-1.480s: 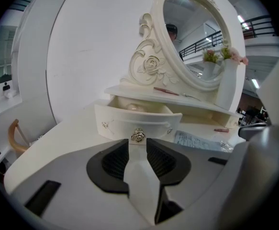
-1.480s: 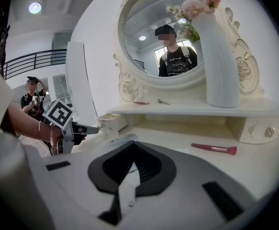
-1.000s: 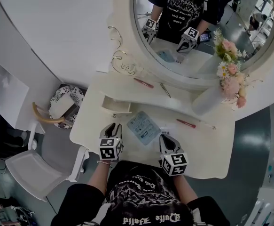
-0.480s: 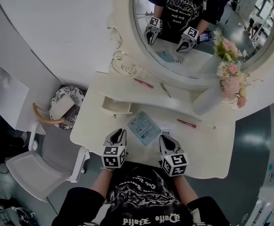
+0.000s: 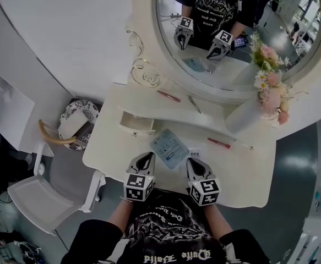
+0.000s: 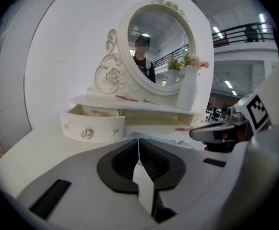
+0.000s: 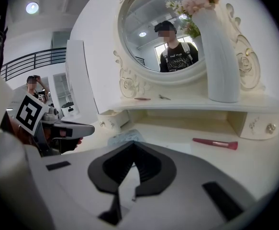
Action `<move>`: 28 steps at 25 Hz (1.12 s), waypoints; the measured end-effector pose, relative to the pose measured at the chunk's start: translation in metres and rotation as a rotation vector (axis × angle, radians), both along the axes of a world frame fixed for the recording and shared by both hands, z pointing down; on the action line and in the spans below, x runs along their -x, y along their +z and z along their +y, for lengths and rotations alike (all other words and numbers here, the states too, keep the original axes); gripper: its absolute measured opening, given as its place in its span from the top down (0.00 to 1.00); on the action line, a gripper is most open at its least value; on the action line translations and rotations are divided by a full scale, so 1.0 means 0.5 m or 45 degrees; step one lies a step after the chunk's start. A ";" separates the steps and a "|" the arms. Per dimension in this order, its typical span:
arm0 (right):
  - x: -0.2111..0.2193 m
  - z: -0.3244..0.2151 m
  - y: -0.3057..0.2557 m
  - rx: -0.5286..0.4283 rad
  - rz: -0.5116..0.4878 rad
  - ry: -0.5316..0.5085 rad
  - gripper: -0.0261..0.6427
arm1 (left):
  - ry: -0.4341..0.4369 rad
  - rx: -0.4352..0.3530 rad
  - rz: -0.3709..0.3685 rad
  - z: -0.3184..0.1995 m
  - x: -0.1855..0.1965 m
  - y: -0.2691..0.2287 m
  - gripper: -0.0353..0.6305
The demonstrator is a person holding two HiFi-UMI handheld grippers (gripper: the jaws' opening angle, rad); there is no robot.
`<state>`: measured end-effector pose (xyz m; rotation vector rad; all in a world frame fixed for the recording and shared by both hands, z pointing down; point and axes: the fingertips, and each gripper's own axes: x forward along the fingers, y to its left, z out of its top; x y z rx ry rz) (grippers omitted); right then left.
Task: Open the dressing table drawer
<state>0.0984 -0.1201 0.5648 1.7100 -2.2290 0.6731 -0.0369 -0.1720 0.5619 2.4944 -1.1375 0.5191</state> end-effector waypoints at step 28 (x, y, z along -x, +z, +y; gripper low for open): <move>0.048 0.017 -0.001 -0.017 0.007 -0.048 0.95 | 0.040 0.002 -0.022 0.029 0.022 0.005 0.92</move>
